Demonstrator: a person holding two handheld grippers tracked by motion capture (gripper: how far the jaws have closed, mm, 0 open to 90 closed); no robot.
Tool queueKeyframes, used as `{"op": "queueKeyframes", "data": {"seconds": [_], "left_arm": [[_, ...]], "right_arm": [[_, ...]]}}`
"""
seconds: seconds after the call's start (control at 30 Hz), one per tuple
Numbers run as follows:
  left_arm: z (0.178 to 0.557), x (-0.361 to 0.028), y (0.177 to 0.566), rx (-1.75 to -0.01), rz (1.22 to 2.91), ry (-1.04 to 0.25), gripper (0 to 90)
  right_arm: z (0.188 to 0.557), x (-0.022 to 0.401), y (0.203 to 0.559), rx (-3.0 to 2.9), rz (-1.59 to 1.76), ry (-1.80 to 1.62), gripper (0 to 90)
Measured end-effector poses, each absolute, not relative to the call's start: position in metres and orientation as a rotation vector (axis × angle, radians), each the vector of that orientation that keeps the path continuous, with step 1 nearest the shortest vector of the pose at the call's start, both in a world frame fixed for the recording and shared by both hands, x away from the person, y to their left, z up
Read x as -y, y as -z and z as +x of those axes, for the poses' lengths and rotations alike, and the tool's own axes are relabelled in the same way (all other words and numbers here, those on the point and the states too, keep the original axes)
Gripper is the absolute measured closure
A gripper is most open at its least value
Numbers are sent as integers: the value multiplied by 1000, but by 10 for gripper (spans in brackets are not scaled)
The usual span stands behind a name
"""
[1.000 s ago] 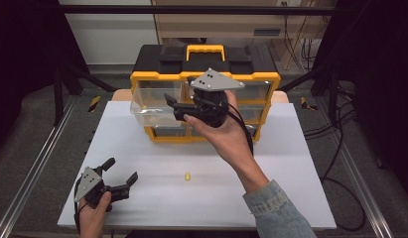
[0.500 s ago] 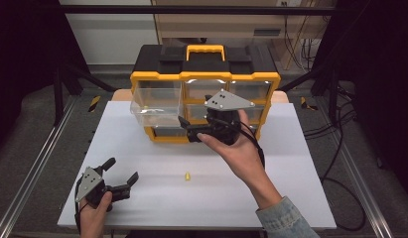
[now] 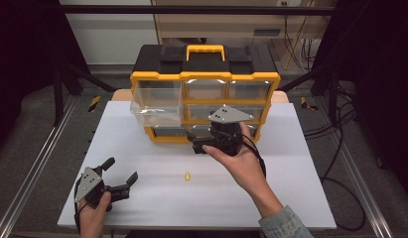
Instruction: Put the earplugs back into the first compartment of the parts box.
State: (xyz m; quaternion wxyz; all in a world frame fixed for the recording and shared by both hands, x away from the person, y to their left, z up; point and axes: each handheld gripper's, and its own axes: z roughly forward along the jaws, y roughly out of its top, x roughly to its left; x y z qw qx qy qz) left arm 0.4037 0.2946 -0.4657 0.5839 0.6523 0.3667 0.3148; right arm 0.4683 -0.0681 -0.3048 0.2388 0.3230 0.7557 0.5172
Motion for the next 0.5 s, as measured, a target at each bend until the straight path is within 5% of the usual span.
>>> {"op": "queueKeyframes", "data": {"seconds": [0.5], "left_arm": [[404,-295,466,-852,1522,-742,12]], "right_arm": [[462,70,366,-2168,992,-1351,98]]}}
